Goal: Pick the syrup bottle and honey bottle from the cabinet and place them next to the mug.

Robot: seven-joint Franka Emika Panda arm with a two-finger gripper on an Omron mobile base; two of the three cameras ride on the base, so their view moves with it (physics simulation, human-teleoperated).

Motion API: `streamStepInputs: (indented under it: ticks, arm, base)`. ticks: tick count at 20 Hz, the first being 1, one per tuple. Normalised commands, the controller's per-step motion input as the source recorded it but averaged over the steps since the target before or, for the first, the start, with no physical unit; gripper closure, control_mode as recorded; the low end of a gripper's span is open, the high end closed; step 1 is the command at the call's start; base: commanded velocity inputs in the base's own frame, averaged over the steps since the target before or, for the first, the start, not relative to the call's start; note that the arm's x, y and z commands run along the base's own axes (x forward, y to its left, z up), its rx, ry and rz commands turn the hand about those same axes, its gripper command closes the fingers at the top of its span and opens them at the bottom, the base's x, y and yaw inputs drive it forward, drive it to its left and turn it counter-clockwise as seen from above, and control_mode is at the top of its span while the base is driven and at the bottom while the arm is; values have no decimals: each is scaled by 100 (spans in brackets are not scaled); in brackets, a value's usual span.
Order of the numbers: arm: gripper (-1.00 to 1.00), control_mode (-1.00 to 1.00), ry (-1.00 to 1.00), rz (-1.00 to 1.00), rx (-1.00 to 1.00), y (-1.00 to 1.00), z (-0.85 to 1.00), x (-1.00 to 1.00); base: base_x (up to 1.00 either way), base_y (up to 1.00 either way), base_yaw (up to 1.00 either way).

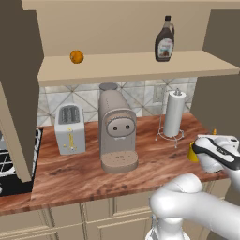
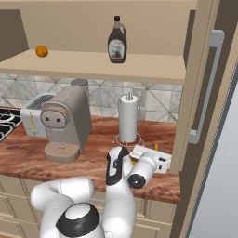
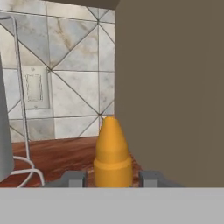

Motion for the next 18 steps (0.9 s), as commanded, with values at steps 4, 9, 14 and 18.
streamStepInputs:
  ticks: [4,9,14,18]
  arm:
    - [-100,-100,0,0,0,0,-4,0]
    - [-100,-100,0,0,0,-1,0,0]
    - [-100,-100,-2,0,0,0,3,-11]
    - [-100,-100,-17,0,0,0,28,-47]
  base:
    - [0,0,0]
    - [0,0,0]
    - [0,0,0]
    - [0,0,0]
